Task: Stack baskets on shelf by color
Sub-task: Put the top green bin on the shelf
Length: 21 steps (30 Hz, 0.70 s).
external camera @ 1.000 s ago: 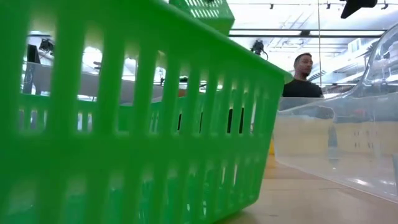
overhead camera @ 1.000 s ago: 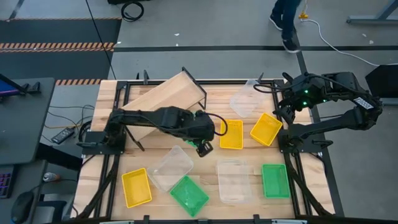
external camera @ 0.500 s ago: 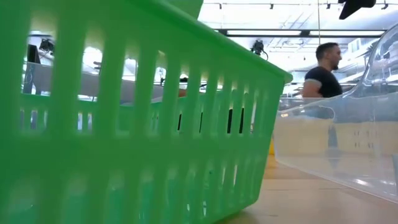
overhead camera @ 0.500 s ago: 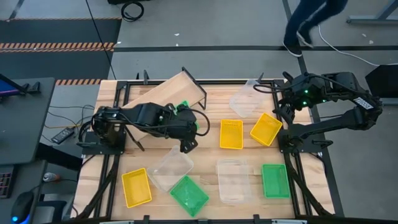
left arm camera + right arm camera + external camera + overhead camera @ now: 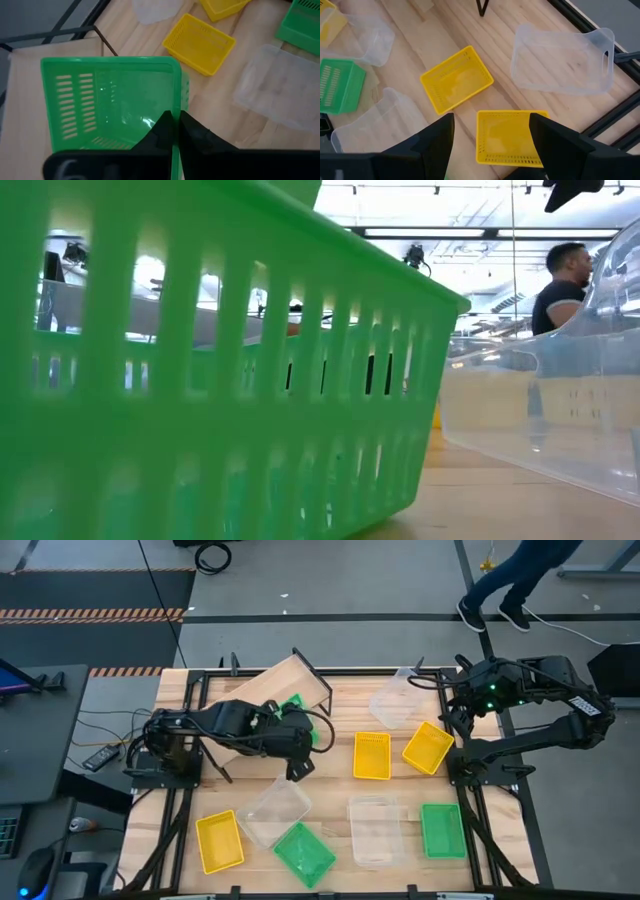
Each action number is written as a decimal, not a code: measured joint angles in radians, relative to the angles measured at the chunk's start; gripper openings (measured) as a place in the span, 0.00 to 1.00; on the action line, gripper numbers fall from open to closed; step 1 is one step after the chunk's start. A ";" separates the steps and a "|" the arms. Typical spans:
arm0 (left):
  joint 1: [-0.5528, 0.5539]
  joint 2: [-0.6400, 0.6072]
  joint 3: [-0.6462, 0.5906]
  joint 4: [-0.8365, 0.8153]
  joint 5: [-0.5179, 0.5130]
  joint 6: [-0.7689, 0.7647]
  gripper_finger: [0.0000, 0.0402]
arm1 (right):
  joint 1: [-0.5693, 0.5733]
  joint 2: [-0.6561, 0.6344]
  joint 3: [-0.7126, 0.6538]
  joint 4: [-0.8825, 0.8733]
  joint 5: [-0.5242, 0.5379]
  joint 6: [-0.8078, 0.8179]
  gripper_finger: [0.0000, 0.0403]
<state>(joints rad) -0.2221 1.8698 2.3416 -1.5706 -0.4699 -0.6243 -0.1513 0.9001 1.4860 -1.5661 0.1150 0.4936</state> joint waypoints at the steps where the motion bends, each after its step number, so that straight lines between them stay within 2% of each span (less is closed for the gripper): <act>1: 0.006 -0.013 -0.009 0.003 -0.006 0.010 0.03 | 0.000 0.000 0.000 0.000 0.002 0.000 0.65; 5: 0.057 -0.082 -0.102 0.003 0.012 0.039 0.03 | 0.000 0.000 0.000 0.000 0.016 0.003 0.65; 14: 0.131 -0.278 -0.523 -0.002 0.156 -0.029 0.05 | 0.000 0.000 0.000 0.000 0.023 0.031 0.65; 21: 0.105 -0.364 -0.669 0.001 0.172 -0.099 0.04 | 0.000 0.000 0.000 0.001 0.078 0.031 0.65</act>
<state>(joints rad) -0.1172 1.5058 1.6725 -1.5699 -0.2976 -0.7229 -0.1516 0.9001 1.4857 -1.5654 0.1933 0.5247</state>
